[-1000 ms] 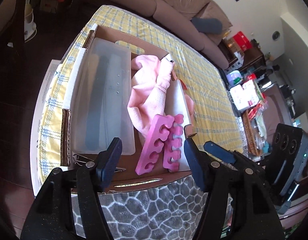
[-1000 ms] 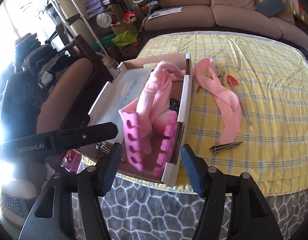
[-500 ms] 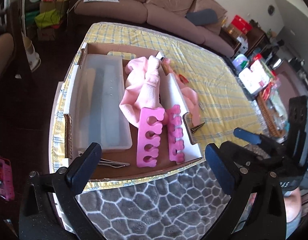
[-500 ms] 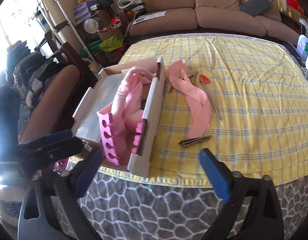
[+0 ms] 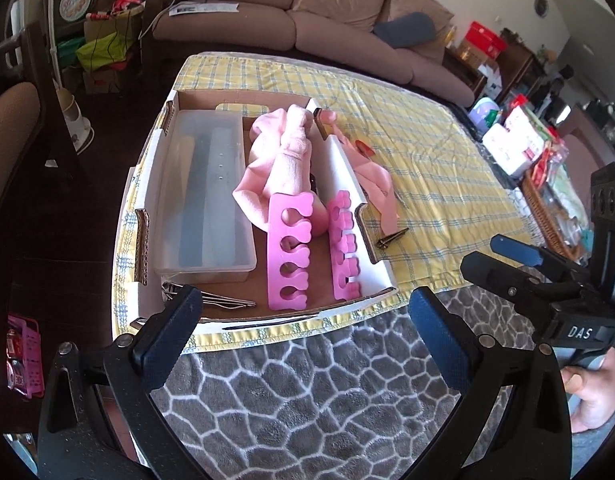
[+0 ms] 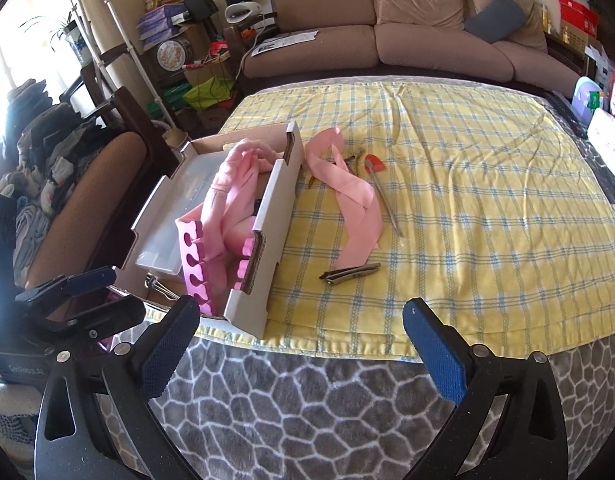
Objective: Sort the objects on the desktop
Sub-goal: 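Reach the right gripper to the pink strap and grasp it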
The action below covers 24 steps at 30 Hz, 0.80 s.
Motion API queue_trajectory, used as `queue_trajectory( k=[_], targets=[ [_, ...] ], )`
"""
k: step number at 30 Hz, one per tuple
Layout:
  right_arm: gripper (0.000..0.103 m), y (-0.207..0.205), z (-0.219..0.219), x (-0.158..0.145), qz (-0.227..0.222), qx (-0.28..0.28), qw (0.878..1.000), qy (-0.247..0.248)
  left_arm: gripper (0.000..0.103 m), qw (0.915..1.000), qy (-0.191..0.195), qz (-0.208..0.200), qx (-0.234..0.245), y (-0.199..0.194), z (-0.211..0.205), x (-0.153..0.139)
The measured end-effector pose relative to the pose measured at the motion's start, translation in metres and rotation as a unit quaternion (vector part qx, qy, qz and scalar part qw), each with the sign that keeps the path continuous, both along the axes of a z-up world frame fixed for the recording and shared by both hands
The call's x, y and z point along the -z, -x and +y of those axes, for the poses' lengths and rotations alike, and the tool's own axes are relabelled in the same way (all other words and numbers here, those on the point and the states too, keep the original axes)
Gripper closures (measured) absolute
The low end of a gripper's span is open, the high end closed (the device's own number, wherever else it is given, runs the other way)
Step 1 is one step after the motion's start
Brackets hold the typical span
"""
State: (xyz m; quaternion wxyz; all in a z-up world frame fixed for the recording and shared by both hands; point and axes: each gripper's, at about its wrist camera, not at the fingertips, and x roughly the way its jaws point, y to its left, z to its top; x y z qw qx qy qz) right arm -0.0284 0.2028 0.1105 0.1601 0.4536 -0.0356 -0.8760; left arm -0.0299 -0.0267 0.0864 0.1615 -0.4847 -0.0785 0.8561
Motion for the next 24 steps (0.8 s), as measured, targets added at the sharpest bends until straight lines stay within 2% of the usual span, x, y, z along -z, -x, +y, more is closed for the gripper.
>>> queue_trajectory(
  k=[5, 11, 13, 15, 16, 20, 24],
  targets=[
    [0.000, 0.005, 0.014, 0.004, 0.002, -0.006, 1.000, -0.019, 0.000, 0.9999, 0.000, 0.005, 0.013, 0.014, 0.003, -0.012],
    [0.000, 0.026, 0.032, 0.024, -0.002, -0.018, 0.999, -0.048, 0.001, 0.9989, 0.013, 0.020, 0.042, 0.065, 0.029, -0.040],
    [0.001, 0.035, 0.036, 0.028, 0.003, -0.022, 0.998, -0.056, 0.006, 0.9985, 0.013, 0.017, 0.050, 0.088, 0.042, -0.046],
    [0.002, 0.047, 0.041, 0.032, 0.009, -0.025, 0.998, -0.055, 0.016, 0.9985, 0.015, 0.013, 0.052, 0.108, 0.053, -0.049],
    [0.003, 0.052, 0.043, 0.033, 0.011, -0.026, 0.998, -0.052, 0.017, 0.9983, 0.019, 0.012, 0.054, 0.119, 0.059, -0.050],
    [0.017, 0.083, 0.047, 0.041, 0.013, -0.032, 0.999, -0.026, 0.017, 0.9989, 0.014, 0.007, 0.045, 0.151, 0.072, -0.051],
    [0.023, 0.111, 0.035, 0.051, 0.017, -0.047, 0.999, -0.016, 0.017, 0.9991, 0.011, 0.003, 0.042, 0.162, 0.075, -0.045]
  ],
)
